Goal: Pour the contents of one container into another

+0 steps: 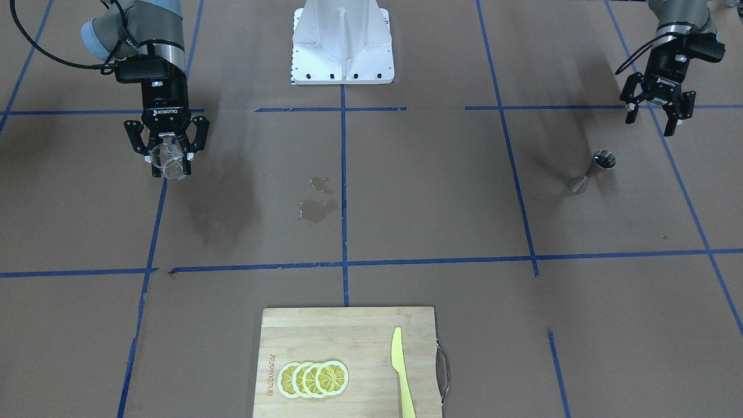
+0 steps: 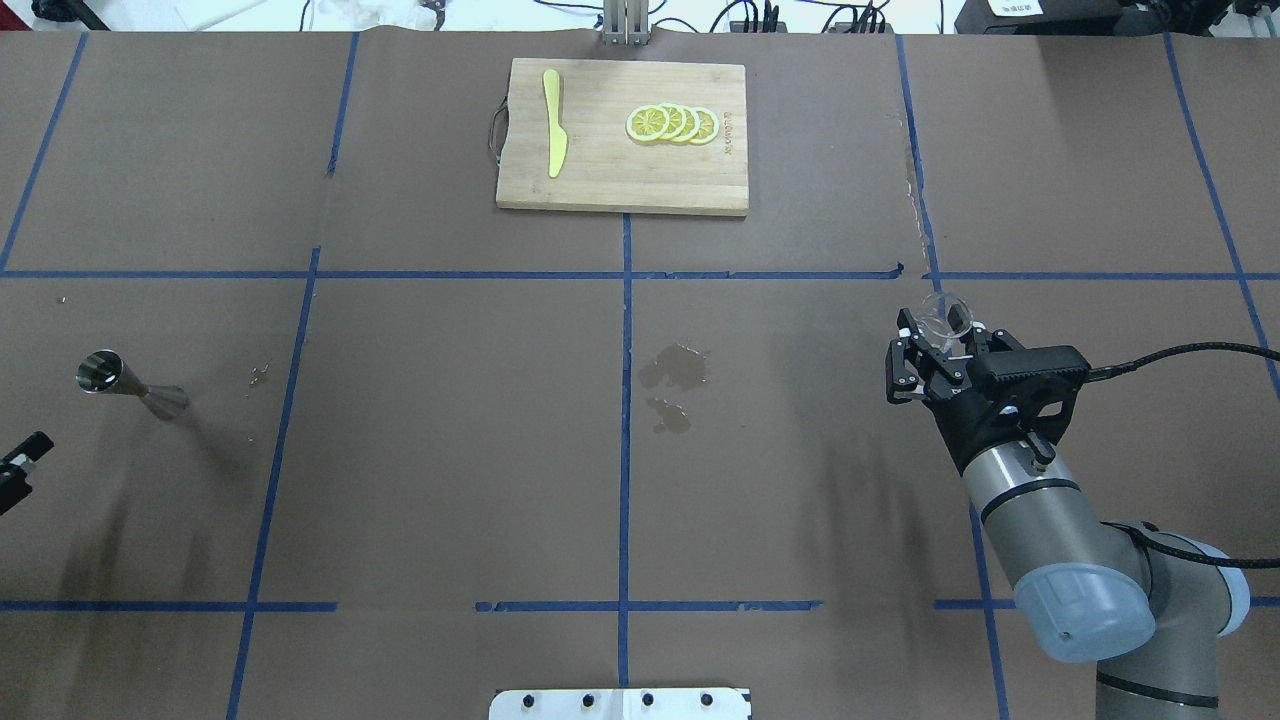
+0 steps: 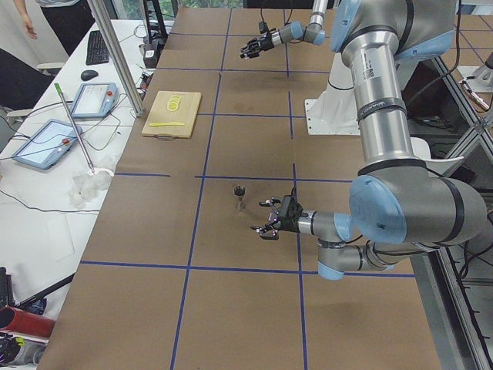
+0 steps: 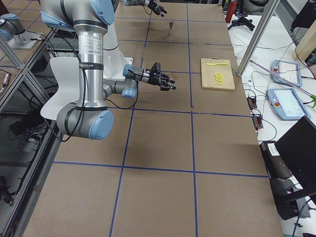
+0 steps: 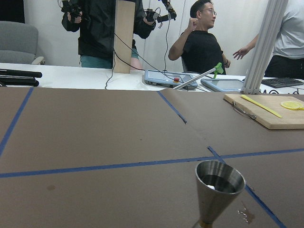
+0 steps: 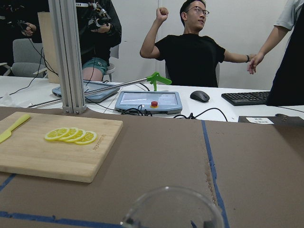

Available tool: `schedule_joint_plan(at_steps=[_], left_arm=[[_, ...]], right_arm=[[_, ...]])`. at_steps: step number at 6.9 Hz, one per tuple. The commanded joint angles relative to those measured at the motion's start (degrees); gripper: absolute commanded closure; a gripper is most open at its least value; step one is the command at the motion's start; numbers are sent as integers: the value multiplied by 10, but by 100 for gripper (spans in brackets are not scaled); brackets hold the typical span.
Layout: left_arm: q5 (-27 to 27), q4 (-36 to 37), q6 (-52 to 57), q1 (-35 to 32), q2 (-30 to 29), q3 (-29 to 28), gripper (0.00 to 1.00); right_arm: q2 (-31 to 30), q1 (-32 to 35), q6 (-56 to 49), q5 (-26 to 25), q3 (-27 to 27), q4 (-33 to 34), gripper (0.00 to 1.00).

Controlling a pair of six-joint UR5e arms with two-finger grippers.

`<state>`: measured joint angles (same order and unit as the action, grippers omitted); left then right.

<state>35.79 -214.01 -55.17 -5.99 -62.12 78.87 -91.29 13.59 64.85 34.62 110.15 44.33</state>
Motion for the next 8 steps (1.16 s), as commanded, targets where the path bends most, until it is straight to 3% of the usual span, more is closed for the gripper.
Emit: schedule_joint_plan(at_steps=[1,3,4,5,6,8], left_arm=[[5,-68,-38,-2,7,-72,0],[41,-69,-42,-31,9,-77,0],[138,-58,-41,-121,2,-78,0],[240,1,-34,-232,-24,-74,0],[300,69,-32,-297,-51,-72,0],[456,212,-11,-448,-166,-69,0]], right_arm=[[-1,0,0,0,0,-9,100],[-7,1,0,9,-12,-48,100],[-8,1,-1,10,-12,-53,100],[-8,1,-1,12,-12,-52,100],[-11,2,-3,22,-11,-53,100],[-11,6,-5,25,-11,-53,100]])
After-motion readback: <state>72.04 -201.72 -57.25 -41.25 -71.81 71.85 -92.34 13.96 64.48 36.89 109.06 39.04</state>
